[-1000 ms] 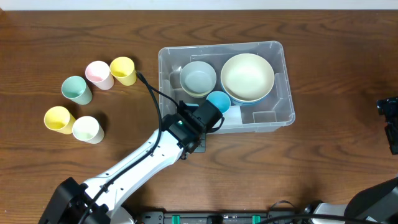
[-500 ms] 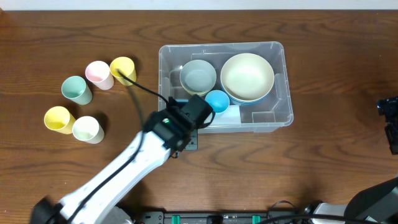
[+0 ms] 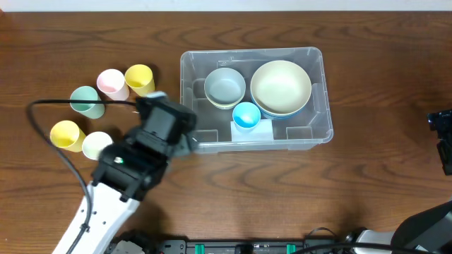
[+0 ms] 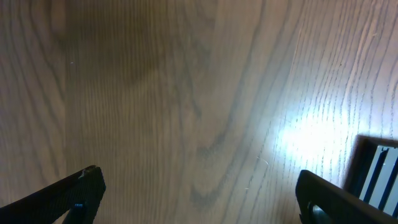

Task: Pack container
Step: 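Move the left gripper to the white cup and grasp its rim, then lift the white cup and carry it right over the bin, then lower the white cup onto the light blue cup and release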

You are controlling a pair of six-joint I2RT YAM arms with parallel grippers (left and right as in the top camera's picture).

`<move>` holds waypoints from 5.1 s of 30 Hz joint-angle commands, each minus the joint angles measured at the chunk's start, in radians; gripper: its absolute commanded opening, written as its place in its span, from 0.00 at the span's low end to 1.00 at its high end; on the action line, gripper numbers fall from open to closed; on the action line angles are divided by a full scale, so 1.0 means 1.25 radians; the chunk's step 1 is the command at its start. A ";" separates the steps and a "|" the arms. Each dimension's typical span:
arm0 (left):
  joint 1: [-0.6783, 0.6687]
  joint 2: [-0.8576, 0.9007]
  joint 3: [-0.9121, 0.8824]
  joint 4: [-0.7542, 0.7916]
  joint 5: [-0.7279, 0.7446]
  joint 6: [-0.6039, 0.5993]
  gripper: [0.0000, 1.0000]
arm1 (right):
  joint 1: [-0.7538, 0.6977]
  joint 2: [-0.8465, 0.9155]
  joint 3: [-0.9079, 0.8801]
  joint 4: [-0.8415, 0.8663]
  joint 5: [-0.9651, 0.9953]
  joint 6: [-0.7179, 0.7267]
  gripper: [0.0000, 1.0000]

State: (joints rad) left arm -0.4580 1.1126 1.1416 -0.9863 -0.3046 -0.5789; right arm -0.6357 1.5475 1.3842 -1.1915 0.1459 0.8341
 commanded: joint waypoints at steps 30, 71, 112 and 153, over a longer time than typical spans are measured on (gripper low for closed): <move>0.475 0.432 0.006 0.041 0.026 0.020 0.96 | -0.005 -0.002 0.000 -0.001 0.003 0.014 0.99; 0.449 0.013 0.009 0.067 0.623 0.259 0.06 | -0.005 -0.002 0.000 -0.001 0.003 0.014 0.99; -0.124 0.253 0.051 0.397 0.377 0.383 0.06 | -0.005 -0.002 0.000 -0.001 0.003 0.014 0.99; -0.196 0.359 0.050 0.420 0.305 0.386 0.08 | -0.005 -0.002 0.000 -0.001 0.003 0.014 0.99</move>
State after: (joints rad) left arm -0.7033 1.5509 1.1786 -0.4641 0.0967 -0.1062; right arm -0.6357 1.5475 1.3842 -1.1919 0.1459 0.8341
